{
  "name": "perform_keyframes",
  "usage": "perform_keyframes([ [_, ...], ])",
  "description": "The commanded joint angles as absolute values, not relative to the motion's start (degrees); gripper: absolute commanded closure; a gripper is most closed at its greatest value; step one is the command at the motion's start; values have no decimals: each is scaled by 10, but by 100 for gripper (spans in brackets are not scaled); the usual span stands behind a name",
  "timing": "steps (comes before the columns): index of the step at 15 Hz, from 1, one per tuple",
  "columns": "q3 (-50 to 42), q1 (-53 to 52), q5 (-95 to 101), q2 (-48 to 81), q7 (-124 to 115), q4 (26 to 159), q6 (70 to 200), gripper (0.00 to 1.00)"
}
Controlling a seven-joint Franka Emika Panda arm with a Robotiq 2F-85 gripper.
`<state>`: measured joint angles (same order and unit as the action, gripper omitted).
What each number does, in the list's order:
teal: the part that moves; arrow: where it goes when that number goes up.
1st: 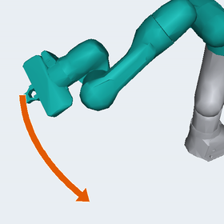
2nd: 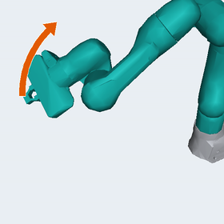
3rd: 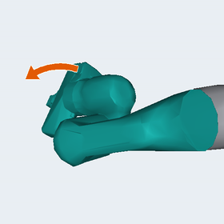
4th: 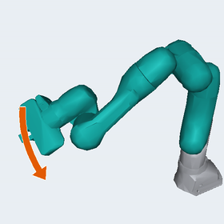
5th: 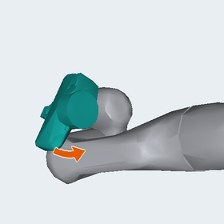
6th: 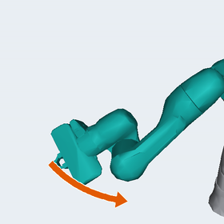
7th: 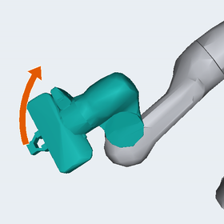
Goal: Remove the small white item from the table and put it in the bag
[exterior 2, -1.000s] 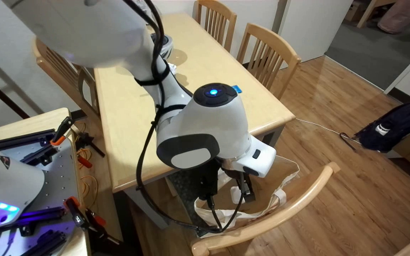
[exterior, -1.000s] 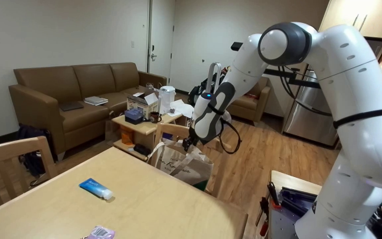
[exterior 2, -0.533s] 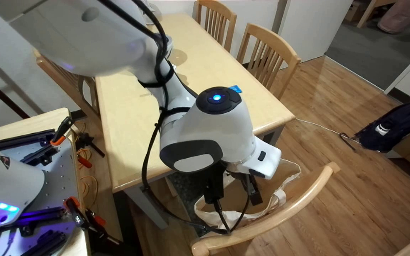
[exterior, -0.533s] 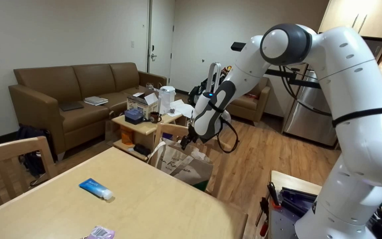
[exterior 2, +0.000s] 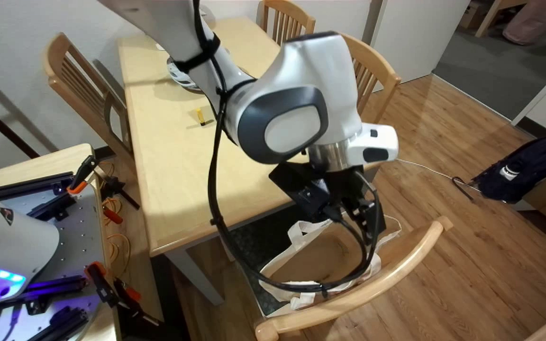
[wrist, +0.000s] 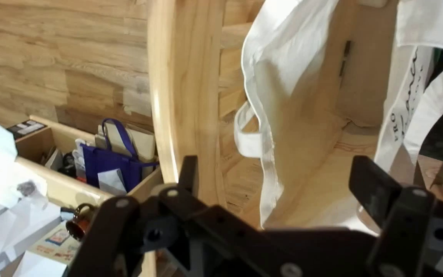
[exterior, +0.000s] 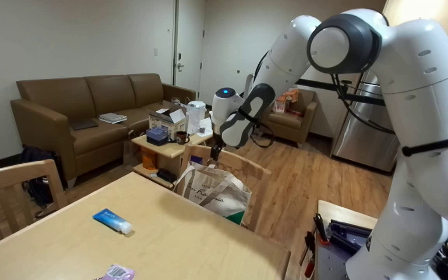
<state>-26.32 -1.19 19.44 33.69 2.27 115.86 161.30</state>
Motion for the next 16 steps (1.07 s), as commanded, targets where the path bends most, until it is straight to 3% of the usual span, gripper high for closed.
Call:
perform_keyframes([
  [1, -271, -45, 272, 293, 26, 1173, 1583, 0],
  [9, -66, 64, 194, 213, 165, 1253, 1668, 0],
  [15, 196, 235, -42, 229, 384, 1306, 1726, 0],
  [16, 125, 179, 21, 226, 306, 1290, 1712, 0],
])
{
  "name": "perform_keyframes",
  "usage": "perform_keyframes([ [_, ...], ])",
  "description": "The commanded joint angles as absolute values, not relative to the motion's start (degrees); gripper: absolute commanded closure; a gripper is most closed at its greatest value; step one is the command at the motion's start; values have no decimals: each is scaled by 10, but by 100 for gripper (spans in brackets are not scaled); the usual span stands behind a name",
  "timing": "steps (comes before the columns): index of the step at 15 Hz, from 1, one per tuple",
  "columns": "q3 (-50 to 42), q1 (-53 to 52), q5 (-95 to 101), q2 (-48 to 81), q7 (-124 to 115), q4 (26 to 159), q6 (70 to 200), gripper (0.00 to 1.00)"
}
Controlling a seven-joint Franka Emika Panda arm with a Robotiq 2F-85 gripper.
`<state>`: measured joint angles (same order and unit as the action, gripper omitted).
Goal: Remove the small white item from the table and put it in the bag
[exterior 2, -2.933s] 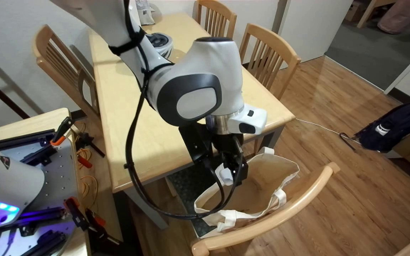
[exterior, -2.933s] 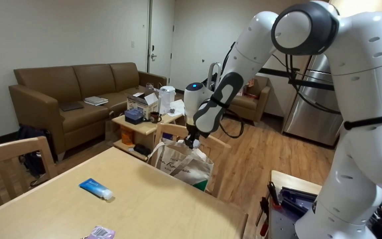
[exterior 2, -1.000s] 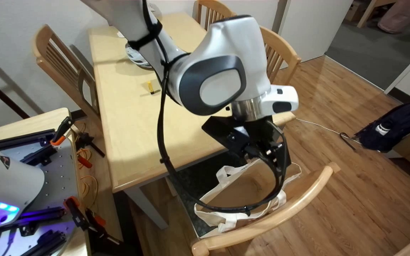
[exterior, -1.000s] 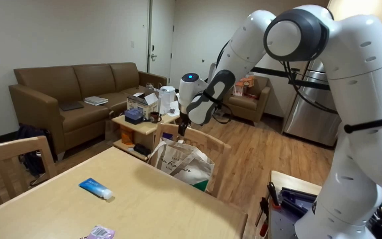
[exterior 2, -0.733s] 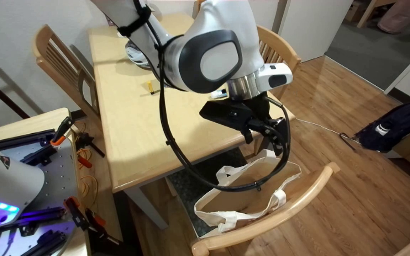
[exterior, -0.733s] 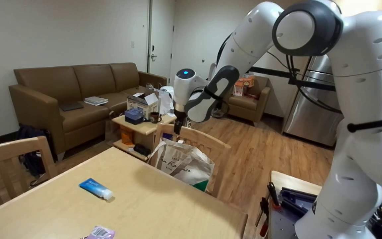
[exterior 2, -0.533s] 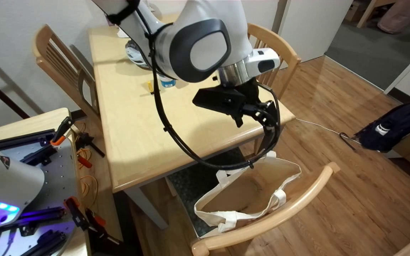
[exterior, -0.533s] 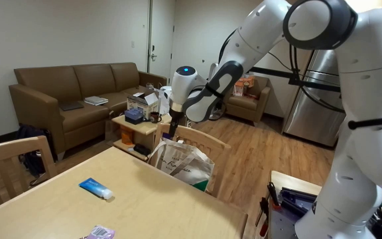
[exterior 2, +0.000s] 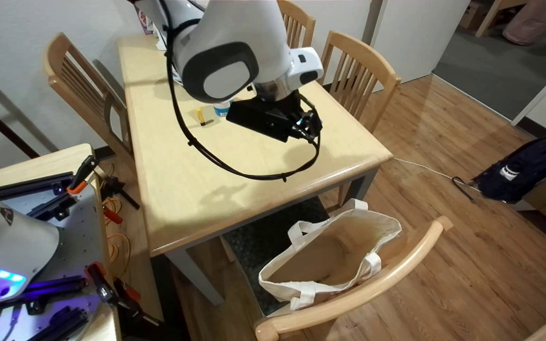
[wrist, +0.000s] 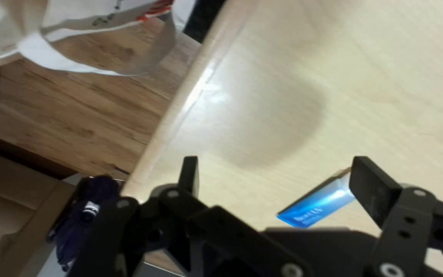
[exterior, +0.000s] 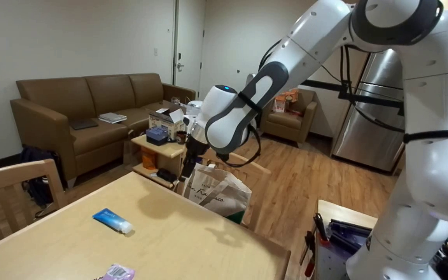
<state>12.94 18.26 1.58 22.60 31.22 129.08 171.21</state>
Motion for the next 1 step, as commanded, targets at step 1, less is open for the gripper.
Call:
perform_keyframes([
  [1, 160, 202, -10, 227, 338, 1296, 1712, 0],
])
